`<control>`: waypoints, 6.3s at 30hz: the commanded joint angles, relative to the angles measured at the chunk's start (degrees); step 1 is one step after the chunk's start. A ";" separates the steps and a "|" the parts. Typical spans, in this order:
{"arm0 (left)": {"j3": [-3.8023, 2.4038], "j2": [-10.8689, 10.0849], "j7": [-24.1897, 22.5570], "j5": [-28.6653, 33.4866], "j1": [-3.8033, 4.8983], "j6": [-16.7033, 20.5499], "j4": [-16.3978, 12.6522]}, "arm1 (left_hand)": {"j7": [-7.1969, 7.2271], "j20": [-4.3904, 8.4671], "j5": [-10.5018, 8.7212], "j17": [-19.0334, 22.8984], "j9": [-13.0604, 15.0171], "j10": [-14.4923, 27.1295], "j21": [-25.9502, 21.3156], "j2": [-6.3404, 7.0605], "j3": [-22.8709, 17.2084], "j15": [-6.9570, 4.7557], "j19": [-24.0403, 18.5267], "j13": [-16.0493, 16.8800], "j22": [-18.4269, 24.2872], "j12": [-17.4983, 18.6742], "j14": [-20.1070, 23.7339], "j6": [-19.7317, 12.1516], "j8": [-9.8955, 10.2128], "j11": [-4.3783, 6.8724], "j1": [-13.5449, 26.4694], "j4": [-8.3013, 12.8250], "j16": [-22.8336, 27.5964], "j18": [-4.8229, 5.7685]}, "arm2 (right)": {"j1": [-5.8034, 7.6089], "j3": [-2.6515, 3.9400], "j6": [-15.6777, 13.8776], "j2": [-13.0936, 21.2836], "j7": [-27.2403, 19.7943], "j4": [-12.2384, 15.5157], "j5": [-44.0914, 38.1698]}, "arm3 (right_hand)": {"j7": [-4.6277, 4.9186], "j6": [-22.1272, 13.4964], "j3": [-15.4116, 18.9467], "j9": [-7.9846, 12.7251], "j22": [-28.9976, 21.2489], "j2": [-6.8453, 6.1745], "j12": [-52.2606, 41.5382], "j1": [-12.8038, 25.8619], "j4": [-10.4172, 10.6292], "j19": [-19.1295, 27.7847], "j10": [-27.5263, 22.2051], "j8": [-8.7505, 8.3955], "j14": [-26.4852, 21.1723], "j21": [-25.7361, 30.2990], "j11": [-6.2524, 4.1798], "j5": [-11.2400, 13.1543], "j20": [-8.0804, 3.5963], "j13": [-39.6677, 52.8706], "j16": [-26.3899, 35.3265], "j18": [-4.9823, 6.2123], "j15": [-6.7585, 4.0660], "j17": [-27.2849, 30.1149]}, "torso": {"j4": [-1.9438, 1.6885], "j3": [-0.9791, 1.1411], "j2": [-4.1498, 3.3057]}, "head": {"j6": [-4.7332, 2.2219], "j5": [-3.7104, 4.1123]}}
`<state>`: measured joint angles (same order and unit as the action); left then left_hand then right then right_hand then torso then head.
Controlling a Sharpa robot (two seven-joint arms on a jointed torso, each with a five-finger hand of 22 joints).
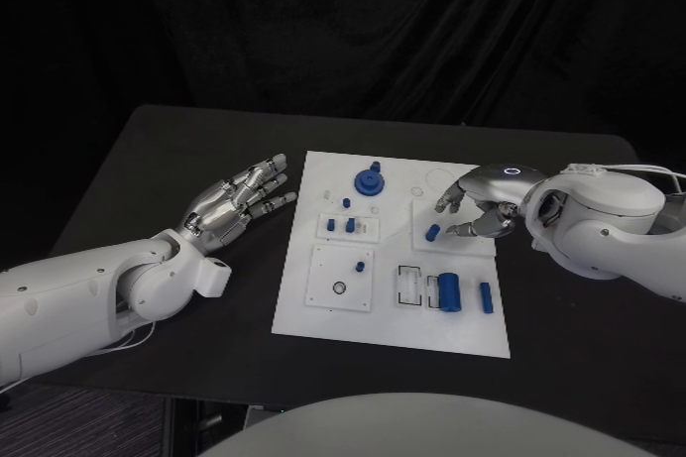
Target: Assemble the parts on the task board
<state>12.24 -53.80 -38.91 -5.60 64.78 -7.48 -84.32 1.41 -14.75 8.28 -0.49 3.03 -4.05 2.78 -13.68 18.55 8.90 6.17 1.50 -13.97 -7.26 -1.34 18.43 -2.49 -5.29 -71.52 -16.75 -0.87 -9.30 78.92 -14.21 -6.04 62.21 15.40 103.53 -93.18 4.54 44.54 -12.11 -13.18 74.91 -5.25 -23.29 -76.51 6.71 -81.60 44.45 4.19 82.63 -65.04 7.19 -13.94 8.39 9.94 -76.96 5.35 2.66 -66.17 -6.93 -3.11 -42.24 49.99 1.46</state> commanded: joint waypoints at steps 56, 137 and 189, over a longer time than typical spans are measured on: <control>-0.03 0.16 -3.09 0.28 -0.47 -0.80 0.21 | 0.35 -1.04 3.31 -0.01 0.01 0.05 0.46 -0.76 -0.30 1.08 0.08 -0.01 0.17 -0.01 -0.13 -0.32 0.16 -0.55 -1.62 -0.02 -0.03 -0.76 | -2.25 0.04 -7.31 -1.75 -4.11 1.39 -0.66 | 2.46 13.90 -7.39 -7.45 8.90 1.34 0.57 -7.15 -4.26 -0.70 15.18 8.90 0.91 -2.18 -3.69 -3.59 -3.31 0.11 0.12 -0.67 -3.58 0.65 | -0.03 -0.19 0.13 | 0.01 -1.14; -0.03 1.48 -2.38 1.50 -0.83 -1.90 1.04 | 0.16 -1.04 -1.10 0.02 0.05 0.41 0.65 -2.90 -0.06 1.19 0.08 -0.06 1.06 0.34 -0.01 -0.71 0.19 -0.48 4.23 0.10 0.04 -0.68 | -6.13 0.06 -1.76 -19.54 -12.20 1.00 -12.60 | 3.33 12.30 -8.78 -9.03 8.72 0.28 2.17 -8.93 -6.69 0.04 17.11 7.31 0.20 -1.29 -3.19 -4.75 -3.06 0.31 1.01 -0.52 -3.20 1.93 | 0.06 -0.14 0.13 | 0.01 -4.85; -0.03 1.51 -1.89 1.95 -1.13 -1.76 2.02 | -0.14 -1.10 0.16 0.03 0.16 0.51 0.68 -2.86 -0.86 1.26 0.01 -0.07 1.26 0.37 0.04 -0.26 0.07 -0.48 3.19 0.15 0.05 -0.65 | -8.01 0.07 -9.64 -15.51 -12.05 1.79 -10.91 | -3.96 -23.57 4.86 4.59 4.41 -6.90 6.53 -11.12 10.25 8.96 -12.18 -1.43 -9.54 16.31 1.70 8.92 -0.21 0.13 8.16 2.24 -0.32 14.39 | 0.00 -0.14 0.10 | 0.01 -3.90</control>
<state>12.25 -52.33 -38.93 -4.01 63.71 -8.72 -82.22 1.53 -15.58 8.18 -0.49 3.14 -3.85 3.22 -16.57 17.89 9.73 6.17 1.50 -12.76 -7.04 -1.35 17.92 -2.49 -5.91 -67.64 -16.58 -0.87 -9.30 70.48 -14.20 -11.57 46.25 2.98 104.74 -105.22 0.58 21.26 -7.68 -8.83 74.92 -12.00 -16.50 -87.11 16.21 -72.97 32.91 2.87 73.41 -49.20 8.81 -5.23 8.20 10.02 -68.97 7.19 2.26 -52.09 -6.95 -3.28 -42.15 49.99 -2.68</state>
